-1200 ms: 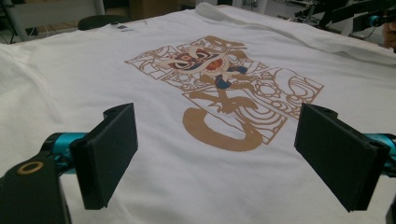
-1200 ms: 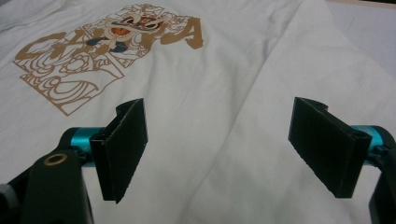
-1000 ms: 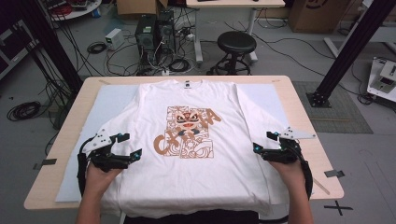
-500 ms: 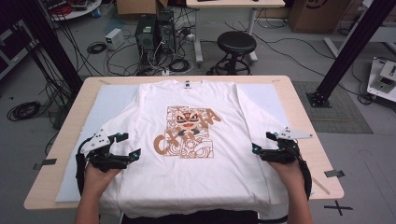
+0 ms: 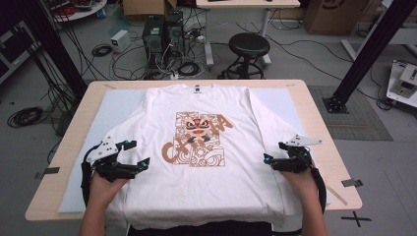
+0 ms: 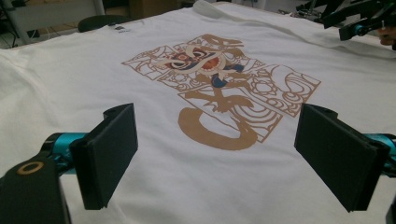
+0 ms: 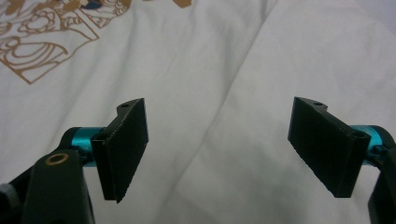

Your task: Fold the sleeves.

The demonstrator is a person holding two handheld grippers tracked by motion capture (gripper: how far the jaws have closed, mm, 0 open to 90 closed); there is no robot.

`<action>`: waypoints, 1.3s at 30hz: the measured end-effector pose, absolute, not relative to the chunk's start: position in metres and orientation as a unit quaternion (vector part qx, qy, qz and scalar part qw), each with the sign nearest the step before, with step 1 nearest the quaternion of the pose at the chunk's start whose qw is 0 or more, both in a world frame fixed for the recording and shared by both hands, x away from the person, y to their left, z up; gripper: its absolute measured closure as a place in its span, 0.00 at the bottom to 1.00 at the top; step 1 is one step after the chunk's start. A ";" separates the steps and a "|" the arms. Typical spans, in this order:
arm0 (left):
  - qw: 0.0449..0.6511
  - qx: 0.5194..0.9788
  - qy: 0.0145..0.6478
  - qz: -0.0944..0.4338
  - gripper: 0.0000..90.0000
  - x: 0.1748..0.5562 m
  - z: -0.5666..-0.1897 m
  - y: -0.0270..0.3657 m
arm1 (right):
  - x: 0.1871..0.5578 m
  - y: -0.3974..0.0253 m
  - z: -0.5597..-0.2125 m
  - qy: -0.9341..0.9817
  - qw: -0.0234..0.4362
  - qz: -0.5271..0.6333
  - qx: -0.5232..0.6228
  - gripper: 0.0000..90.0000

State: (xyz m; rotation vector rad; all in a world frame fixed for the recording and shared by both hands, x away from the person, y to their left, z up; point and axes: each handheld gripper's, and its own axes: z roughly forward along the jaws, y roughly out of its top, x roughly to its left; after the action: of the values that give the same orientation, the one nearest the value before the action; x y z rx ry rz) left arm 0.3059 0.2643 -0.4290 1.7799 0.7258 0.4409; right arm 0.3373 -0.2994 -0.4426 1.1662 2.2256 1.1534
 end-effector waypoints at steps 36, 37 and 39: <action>0.554 0.753 0.301 0.188 0.15 0.306 -0.429 0.263 | 0.332 -0.309 -0.442 0.816 0.175 0.384 0.395 0.99; 0.554 0.753 0.301 0.188 0.15 0.306 -0.429 0.263 | 0.332 -0.309 -0.442 0.816 0.175 0.384 0.395 0.99; 0.554 0.753 0.301 0.188 0.15 0.306 -0.429 0.263 | 0.330 -0.309 -0.439 0.811 0.176 0.397 0.394 0.99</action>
State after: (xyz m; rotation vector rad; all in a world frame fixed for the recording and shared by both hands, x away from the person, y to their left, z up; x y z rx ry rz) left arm 0.3056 0.2626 -0.4288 1.7797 0.7117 0.4438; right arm 0.3303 -0.3092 -0.4393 1.1151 2.2961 1.1233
